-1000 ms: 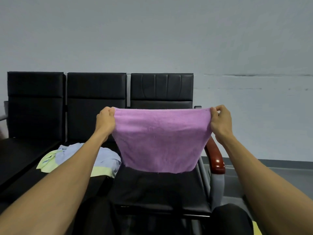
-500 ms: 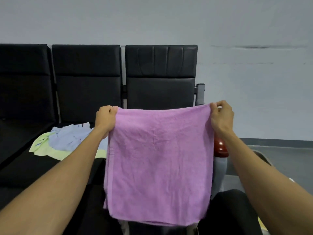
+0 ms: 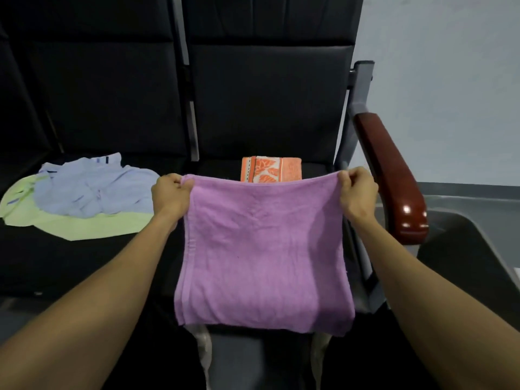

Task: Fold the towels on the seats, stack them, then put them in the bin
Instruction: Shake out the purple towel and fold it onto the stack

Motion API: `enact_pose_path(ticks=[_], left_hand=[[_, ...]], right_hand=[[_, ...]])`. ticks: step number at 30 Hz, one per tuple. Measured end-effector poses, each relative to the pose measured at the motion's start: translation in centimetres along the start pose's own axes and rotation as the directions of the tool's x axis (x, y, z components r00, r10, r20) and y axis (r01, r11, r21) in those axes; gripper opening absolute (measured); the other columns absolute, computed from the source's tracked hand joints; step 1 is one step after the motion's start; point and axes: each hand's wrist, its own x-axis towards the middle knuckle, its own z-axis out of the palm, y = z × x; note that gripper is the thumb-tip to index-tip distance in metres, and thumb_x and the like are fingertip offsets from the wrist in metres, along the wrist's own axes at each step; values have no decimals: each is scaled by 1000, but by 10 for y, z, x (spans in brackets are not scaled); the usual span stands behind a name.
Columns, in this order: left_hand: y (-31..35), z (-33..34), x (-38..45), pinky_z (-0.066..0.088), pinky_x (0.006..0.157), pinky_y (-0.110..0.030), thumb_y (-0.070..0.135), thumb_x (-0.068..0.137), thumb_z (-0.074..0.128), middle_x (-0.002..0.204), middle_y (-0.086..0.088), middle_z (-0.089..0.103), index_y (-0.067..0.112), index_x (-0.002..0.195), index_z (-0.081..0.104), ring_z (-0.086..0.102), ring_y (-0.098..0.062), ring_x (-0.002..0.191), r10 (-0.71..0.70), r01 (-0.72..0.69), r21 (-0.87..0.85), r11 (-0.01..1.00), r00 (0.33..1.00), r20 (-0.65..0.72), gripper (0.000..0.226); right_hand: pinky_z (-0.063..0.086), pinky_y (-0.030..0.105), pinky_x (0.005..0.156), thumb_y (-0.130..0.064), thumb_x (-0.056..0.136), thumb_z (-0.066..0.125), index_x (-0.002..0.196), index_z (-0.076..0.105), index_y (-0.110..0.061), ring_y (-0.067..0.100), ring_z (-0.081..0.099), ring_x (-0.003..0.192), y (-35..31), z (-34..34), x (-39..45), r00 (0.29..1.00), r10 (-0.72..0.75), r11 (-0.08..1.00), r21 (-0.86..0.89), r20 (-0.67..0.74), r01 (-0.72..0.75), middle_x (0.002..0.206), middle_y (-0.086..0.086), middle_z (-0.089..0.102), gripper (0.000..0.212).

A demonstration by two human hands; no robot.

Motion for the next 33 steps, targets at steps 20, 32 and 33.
enact_pose_path(ticks=[20,32,33], left_hand=[[-11,93,-32,64,74,-46,25,94,70,85,-5,74,14,86,68,74,-22,81,-106,165,-147,975,933,343,14],[-16,116,-43,60,67,-50,19,92,71,71,-6,69,15,76,65,66,-24,64,57,-3,-115,993,881,470,17],[-18,115,-42,61,67,-52,20,92,71,74,-8,71,13,78,66,69,-31,69,52,14,-134,991,879,474,16]], right_hand=[[60,38,58,-18,96,65,79,63,-9,21,70,62,23,89,-38,871,301,882,234,389,-410,70,6,66,19],[63,40,70,-10,91,72,81,66,-8,20,72,72,14,104,-45,727,172,884,222,665,-412,74,5,71,11],[63,42,71,-9,90,73,79,66,-9,22,71,73,14,103,-45,722,161,890,217,673,-401,74,5,70,12]])
